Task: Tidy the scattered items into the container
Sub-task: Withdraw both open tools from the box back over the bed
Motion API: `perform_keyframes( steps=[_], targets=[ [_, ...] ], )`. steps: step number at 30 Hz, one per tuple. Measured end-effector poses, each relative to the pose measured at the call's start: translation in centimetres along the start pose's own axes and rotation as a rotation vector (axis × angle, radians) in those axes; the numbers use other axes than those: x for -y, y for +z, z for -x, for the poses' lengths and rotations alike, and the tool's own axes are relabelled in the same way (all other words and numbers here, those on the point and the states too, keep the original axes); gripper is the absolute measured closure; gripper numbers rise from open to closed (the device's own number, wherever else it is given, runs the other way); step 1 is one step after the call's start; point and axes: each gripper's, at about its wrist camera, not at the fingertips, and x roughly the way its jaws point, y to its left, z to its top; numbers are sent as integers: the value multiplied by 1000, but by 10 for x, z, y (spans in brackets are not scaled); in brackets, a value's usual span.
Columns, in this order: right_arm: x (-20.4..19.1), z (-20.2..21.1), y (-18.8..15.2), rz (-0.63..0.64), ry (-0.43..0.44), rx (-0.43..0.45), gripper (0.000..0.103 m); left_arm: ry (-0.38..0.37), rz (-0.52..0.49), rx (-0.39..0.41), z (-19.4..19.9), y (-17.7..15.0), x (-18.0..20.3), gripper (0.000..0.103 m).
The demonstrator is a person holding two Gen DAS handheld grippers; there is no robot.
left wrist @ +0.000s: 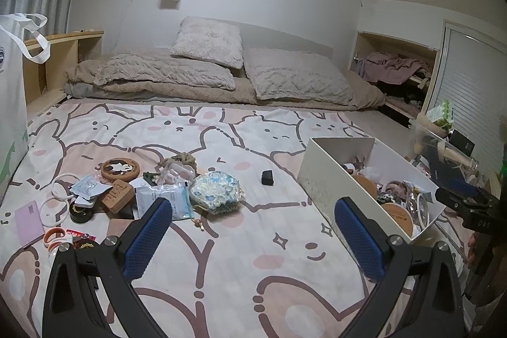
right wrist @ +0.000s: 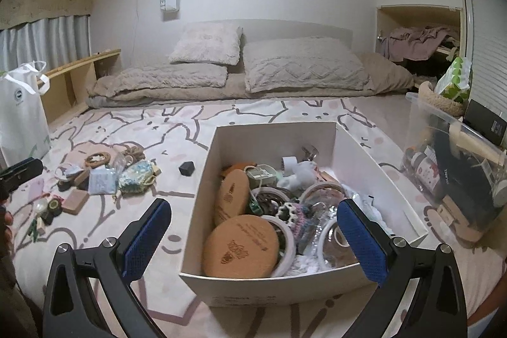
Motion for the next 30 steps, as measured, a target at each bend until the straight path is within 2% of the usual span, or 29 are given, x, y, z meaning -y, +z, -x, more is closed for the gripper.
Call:
perform_keyframes(
  steps=[10, 18, 30],
  targets=[
    [-34, 8, 17, 26, 48, 24, 0, 9, 21, 43, 18, 10, -11, 0],
    [-75, 12, 38, 40, 124, 64, 0, 25, 58, 82, 32, 21, -28, 0],
    [-124, 9, 56, 56, 222, 78, 0, 82, 116, 134, 52, 30, -64, 0]
  ],
)
